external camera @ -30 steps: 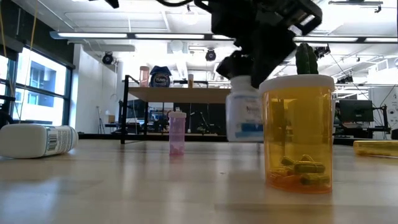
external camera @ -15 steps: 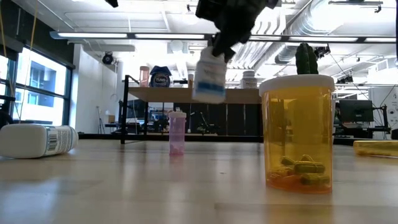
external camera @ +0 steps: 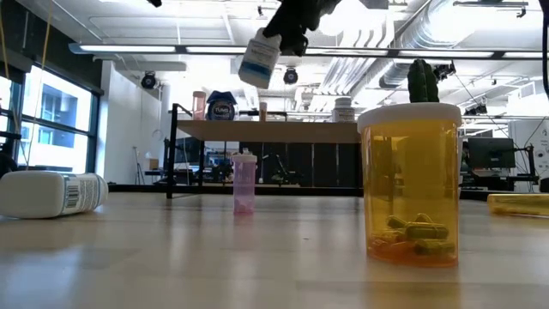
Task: Pick and place medicine bottles onto shelf by color
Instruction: Put the white pill bottle on the shelf, then put the orange pill bottle on the shelf
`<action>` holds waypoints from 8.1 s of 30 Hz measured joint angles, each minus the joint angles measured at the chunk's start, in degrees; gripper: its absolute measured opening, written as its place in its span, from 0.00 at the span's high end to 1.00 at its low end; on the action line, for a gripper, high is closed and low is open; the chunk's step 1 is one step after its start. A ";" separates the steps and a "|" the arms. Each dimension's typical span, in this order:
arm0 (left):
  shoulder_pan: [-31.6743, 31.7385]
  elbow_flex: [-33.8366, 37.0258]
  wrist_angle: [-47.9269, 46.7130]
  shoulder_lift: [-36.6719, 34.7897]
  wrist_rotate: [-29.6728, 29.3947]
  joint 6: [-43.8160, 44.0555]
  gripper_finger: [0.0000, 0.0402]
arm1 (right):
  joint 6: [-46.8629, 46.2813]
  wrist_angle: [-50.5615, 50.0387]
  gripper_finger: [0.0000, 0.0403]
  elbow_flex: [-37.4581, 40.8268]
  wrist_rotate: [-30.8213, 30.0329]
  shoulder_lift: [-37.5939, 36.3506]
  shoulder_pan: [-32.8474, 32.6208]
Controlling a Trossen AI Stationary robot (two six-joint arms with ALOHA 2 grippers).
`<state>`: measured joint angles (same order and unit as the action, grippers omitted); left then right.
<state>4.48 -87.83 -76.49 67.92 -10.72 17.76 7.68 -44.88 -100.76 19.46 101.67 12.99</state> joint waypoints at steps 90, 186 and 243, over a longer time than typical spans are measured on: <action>23.31 0.00 25.01 0.22 -0.38 -14.48 0.44 | 18.32 -18.72 0.43 -14.27 -9.38 10.09 25.24; -40.21 28.13 10.77 -6.92 0.99 37.90 0.37 | 1.31 -22.24 0.42 -27.90 -9.48 10.01 18.34; -57.15 28.04 20.36 26.09 -1.81 69.99 0.37 | 1.33 -23.67 0.42 -27.86 -9.44 10.03 18.34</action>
<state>-52.66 -59.79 -56.13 94.01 -12.53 87.75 9.02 -68.55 -128.62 10.02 111.70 31.33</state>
